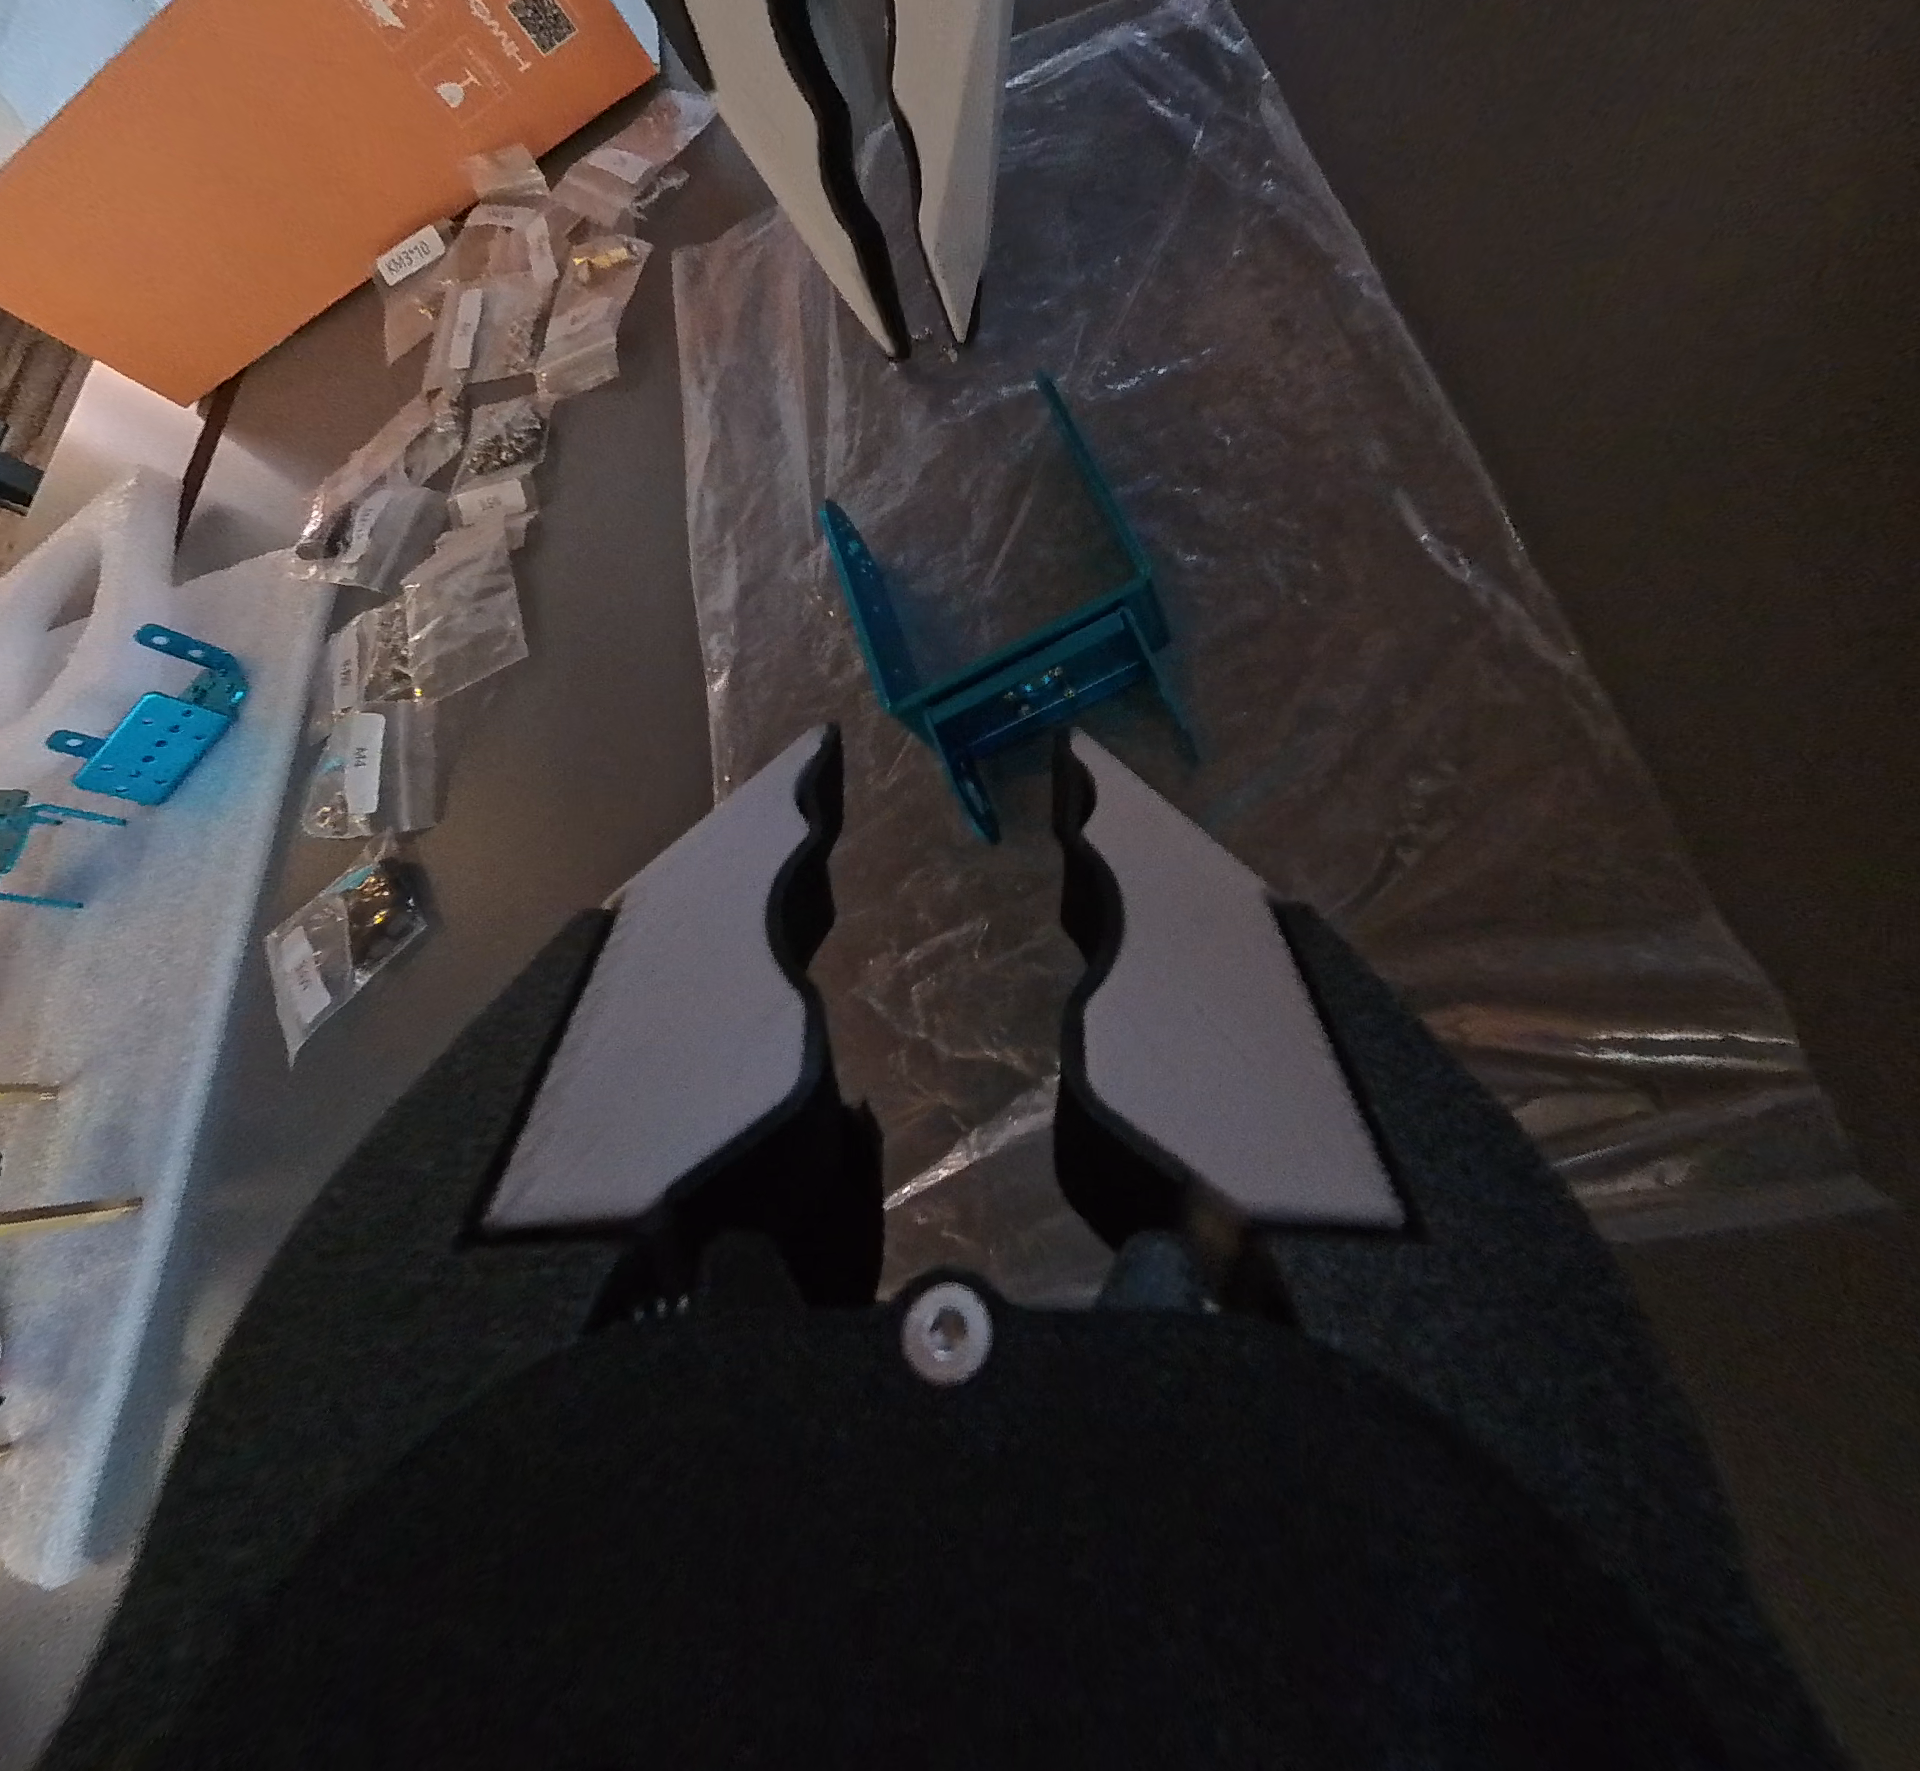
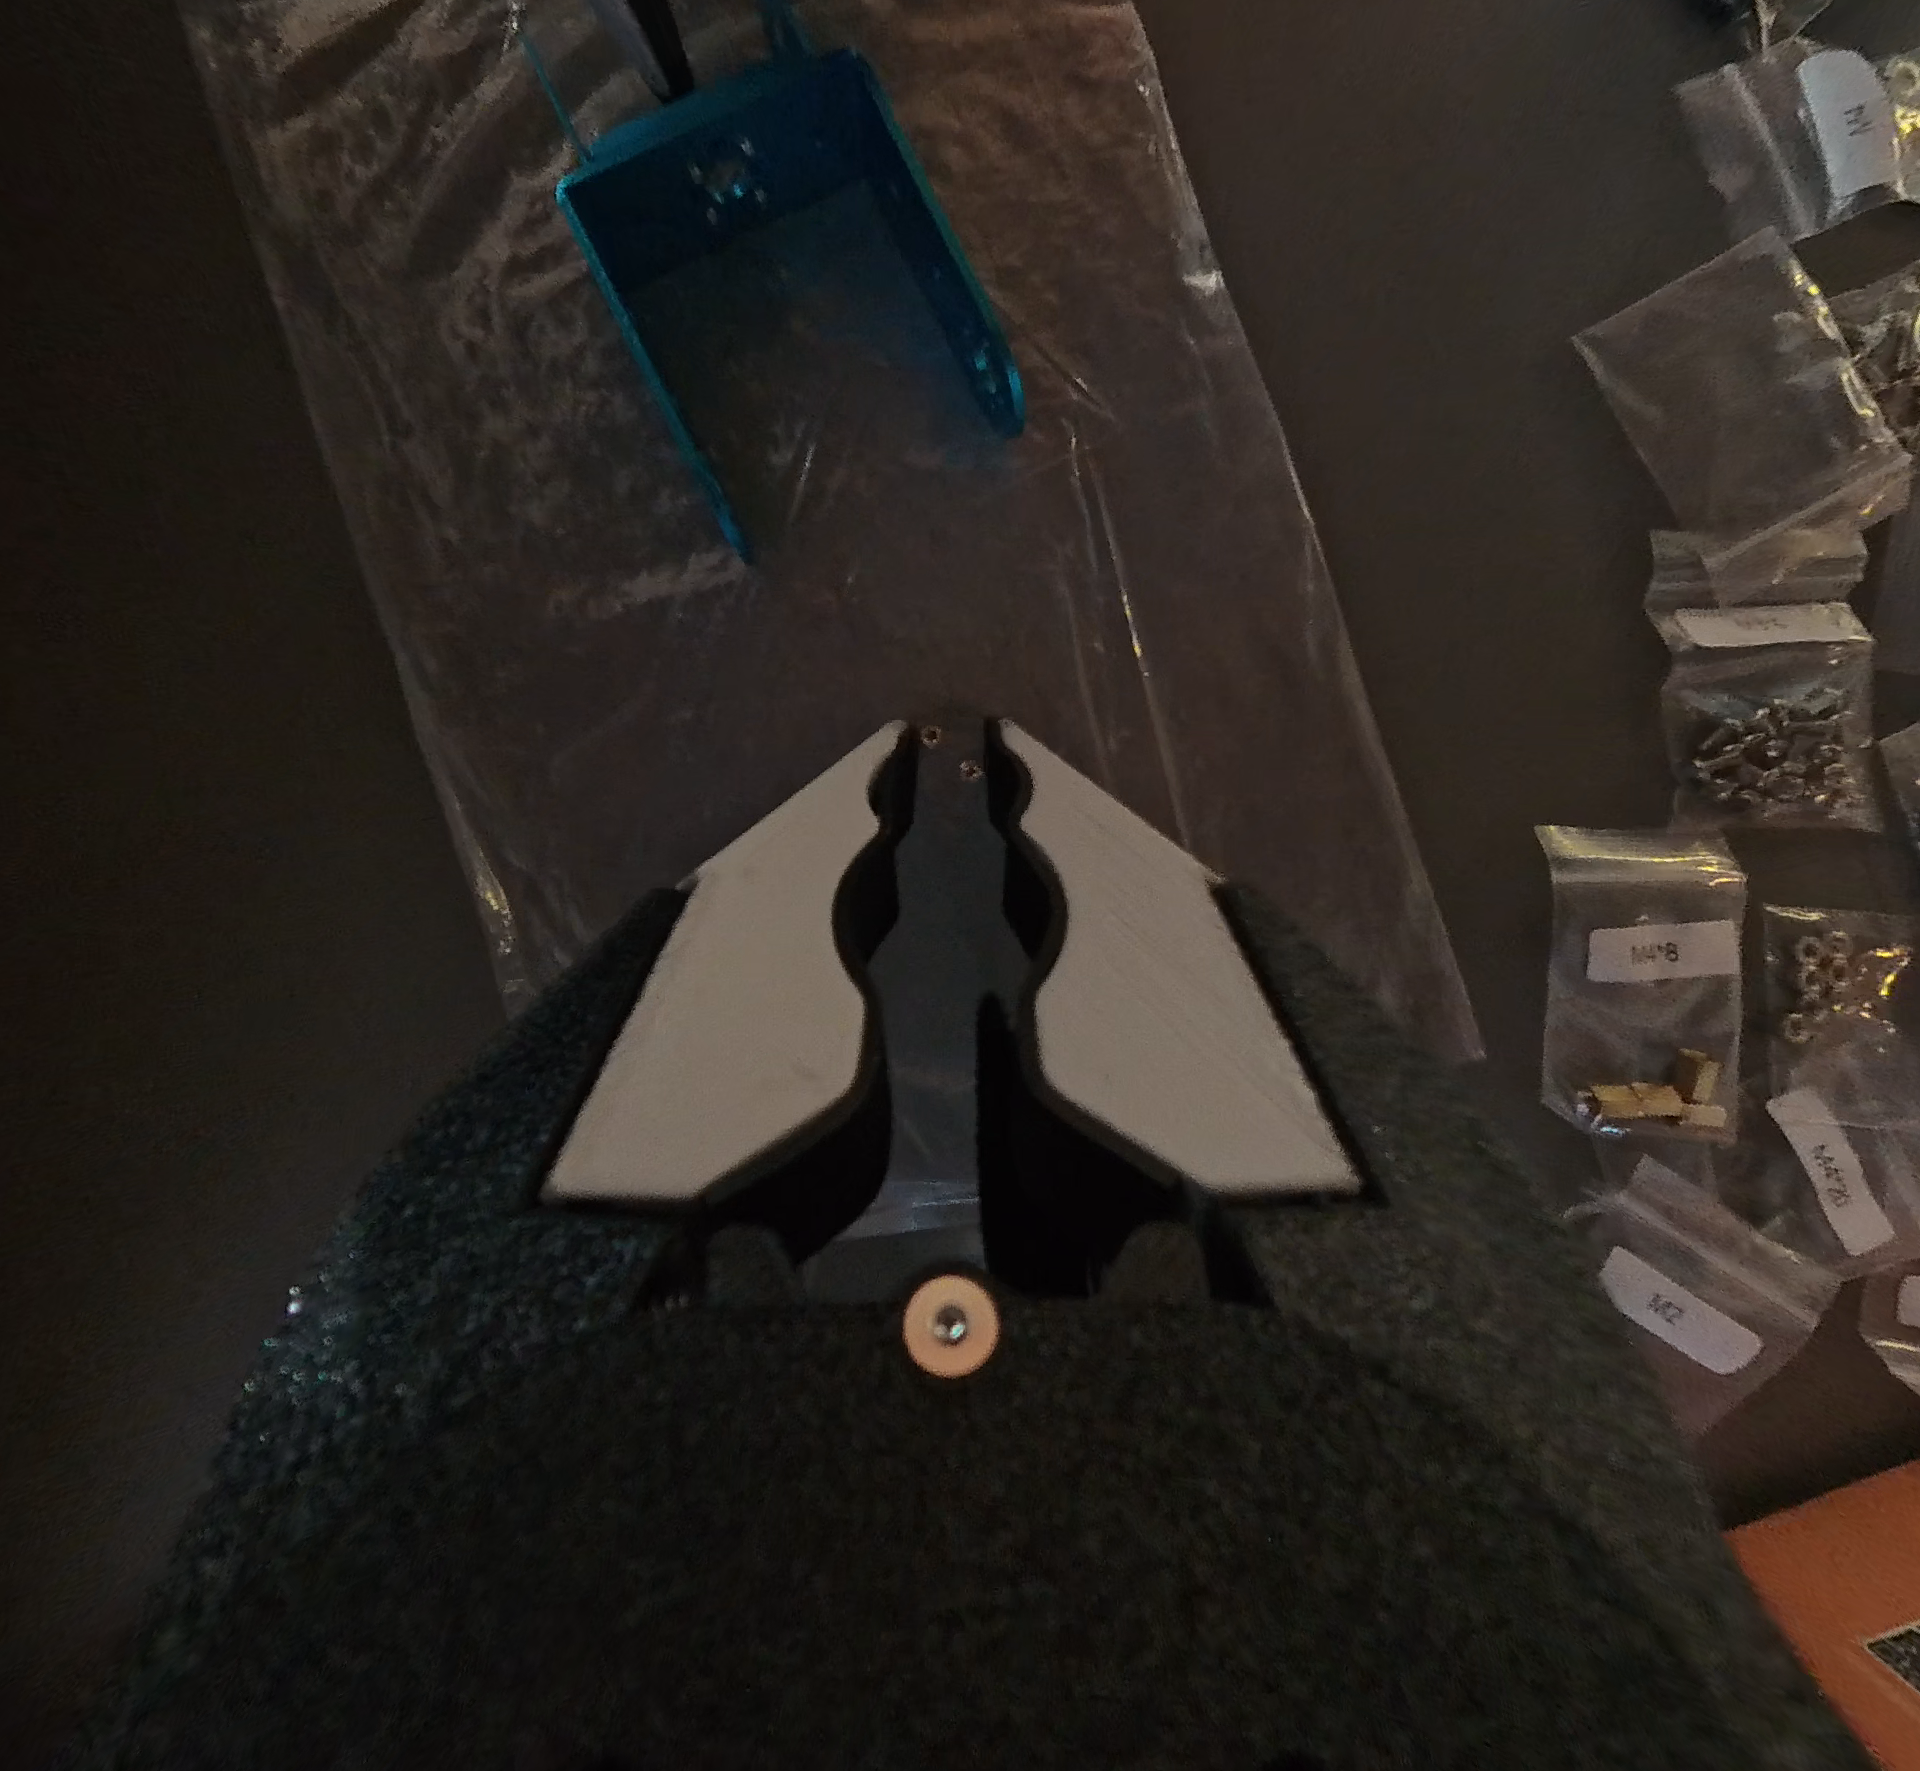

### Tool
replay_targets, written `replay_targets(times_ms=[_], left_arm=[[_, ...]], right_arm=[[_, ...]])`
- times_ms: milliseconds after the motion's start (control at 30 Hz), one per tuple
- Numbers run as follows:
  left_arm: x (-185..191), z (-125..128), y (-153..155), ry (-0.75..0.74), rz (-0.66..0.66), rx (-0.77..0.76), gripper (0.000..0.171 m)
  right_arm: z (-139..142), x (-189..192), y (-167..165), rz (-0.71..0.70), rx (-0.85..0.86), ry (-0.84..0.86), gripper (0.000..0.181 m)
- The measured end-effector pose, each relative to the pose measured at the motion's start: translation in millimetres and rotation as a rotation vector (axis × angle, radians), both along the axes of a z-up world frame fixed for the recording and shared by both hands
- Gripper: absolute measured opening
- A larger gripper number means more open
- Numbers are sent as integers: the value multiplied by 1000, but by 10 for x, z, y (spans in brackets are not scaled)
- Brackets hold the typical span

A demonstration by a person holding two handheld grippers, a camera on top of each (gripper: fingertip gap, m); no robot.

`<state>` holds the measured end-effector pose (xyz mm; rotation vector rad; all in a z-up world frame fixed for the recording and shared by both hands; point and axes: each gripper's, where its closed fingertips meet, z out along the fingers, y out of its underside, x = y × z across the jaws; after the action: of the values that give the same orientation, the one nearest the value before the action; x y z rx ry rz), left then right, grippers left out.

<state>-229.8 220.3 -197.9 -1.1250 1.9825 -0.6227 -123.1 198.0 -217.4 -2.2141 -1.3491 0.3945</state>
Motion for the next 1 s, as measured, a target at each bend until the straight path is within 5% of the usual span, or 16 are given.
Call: replay_targets(times_ms=[833, 1000], left_arm=[[3, 114, 26, -46, 27, -55, 39], [3, 117, 71, -43, 48, -85, 39]], right_arm=[[149, -18, 42, 0, 15, 112, 0], [140, -18, 175, 12, 177, 28, 0]])
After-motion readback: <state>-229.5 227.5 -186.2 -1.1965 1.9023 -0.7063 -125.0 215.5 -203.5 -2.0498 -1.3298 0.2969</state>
